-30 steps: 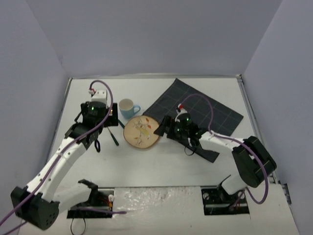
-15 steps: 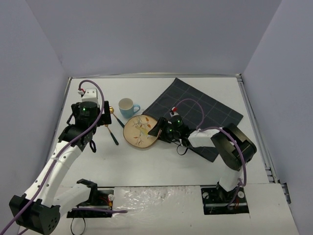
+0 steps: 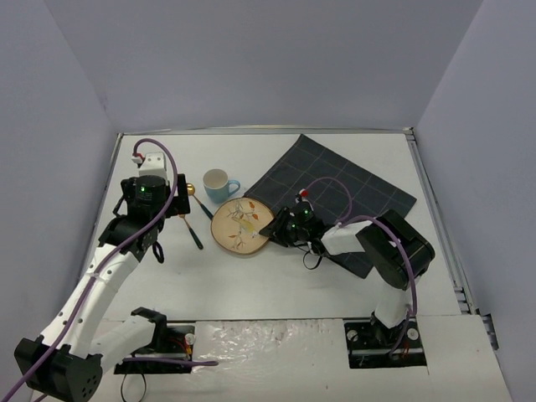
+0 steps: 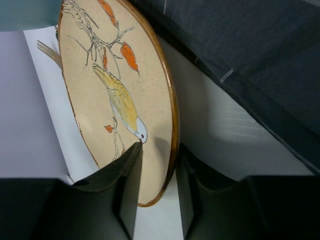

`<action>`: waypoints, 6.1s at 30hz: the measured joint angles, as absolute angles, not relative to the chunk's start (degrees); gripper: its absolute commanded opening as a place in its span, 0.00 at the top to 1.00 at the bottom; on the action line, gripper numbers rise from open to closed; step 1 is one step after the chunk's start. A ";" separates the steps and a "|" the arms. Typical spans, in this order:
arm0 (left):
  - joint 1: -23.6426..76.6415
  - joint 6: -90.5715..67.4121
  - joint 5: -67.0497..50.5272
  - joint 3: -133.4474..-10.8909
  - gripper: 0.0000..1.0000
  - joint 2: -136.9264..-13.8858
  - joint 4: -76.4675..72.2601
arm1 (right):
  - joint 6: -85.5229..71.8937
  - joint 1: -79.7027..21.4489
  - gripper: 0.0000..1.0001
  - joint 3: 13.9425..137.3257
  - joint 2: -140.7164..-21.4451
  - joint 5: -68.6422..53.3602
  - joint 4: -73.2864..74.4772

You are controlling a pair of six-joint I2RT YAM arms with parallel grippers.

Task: Set the dinner table for one person

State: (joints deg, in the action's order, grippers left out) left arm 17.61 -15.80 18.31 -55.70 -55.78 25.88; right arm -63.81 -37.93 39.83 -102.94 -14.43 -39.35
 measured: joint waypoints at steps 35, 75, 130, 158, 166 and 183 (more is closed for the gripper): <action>17.47 -15.66 18.31 -55.48 0.03 -55.77 25.33 | -52.37 -2.36 1.00 34.77 -72.84 -29.21 -17.26; 17.21 -15.64 17.84 -55.48 0.03 -56.14 25.06 | -53.71 11.70 1.00 31.33 -97.94 -37.18 -40.53; 12.43 -21.05 1.13 -90.84 0.51 -110.50 30.78 | -25.20 0.69 0.01 44.53 -53.15 -15.30 -1.04; 15.77 -14.79 -1.45 -95.58 1.00 -109.18 38.29 | -9.45 -25.05 0.06 52.52 -62.37 -13.95 0.27; 24.50 -11.70 -1.74 -98.74 1.00 -101.75 43.47 | 0.89 -34.95 0.17 59.03 -71.67 -13.78 0.82; 31.58 -9.59 -4.01 -101.06 1.00 -100.68 49.56 | 10.41 -41.68 0.46 63.97 -84.62 -12.79 0.20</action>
